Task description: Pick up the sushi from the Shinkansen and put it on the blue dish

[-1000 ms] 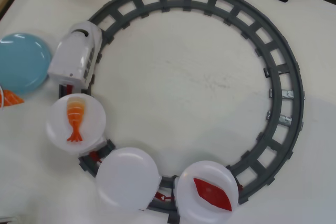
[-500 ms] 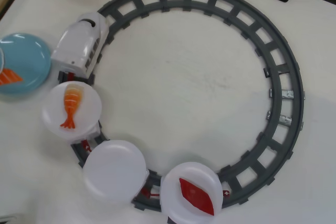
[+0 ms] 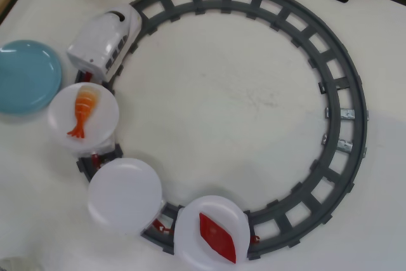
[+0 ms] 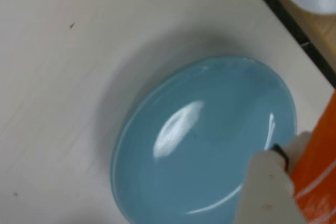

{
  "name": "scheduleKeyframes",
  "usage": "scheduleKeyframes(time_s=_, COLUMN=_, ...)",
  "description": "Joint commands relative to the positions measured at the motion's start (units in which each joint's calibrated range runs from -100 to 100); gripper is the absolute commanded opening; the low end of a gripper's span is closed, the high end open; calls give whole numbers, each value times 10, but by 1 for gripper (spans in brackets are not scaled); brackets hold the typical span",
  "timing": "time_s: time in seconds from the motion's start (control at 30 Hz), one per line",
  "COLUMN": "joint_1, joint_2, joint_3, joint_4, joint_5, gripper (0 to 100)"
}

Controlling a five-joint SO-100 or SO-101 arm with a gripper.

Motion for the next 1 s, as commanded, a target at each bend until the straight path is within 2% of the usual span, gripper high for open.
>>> scheduleKeyframes(time_s=0.0, joint_1=1, joint_2=31, joint_3=-68, joint_4=-8, joint_5=-4, gripper=9)
scheduleKeyframes(time_s=0.47, joint_1=40, joint_2=137, joint_3=-144, joint_4=-8, joint_5=-4, gripper=9)
scheduleKeyframes(time_s=0.97, joint_1=69, joint_2=156, joint_3=-88, joint_4=-65, joint_5=-4, gripper=9)
